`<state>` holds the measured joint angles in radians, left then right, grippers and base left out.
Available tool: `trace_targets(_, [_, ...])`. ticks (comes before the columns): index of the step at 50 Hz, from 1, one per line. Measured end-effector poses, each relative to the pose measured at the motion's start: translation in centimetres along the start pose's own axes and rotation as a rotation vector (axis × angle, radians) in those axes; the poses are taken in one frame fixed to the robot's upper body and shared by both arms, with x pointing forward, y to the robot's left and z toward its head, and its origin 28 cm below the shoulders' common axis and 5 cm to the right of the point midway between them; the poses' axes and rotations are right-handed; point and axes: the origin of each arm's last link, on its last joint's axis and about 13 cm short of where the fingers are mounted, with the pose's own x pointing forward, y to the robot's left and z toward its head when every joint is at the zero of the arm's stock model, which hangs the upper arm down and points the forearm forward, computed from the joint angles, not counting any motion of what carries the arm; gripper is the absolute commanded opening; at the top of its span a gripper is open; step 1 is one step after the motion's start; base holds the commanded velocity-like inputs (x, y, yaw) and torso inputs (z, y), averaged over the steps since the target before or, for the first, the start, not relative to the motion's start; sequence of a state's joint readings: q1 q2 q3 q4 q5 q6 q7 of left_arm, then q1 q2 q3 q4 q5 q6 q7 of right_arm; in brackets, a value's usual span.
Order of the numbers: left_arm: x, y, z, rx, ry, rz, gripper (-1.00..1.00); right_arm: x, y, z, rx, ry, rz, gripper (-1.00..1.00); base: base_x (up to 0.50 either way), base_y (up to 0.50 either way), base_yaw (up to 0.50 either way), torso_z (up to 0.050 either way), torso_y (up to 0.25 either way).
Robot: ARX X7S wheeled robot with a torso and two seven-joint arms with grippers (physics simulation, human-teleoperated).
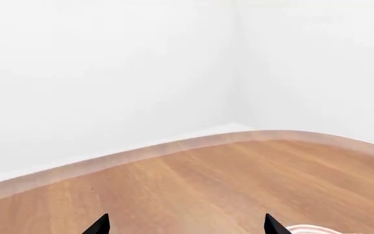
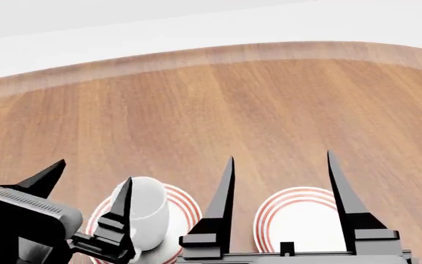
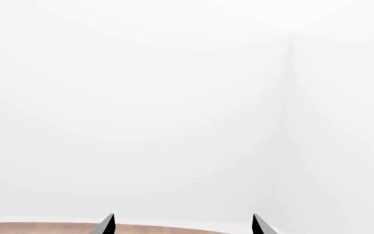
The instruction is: Put the white mug on the left plate.
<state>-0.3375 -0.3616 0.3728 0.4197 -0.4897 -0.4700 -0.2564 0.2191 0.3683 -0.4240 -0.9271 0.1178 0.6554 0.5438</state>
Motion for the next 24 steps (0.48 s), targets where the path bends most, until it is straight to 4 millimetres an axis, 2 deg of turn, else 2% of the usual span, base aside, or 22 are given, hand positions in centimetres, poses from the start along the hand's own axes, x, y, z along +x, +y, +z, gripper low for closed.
trace_targets(24, [-3.1,1.1,4.9,-0.023,-0.151,0.057,1.00,0.0,-0.1,0.3,-0.009,-0.007,-0.002,1.00,0.00,0.00,0.00,0.000,0.000])
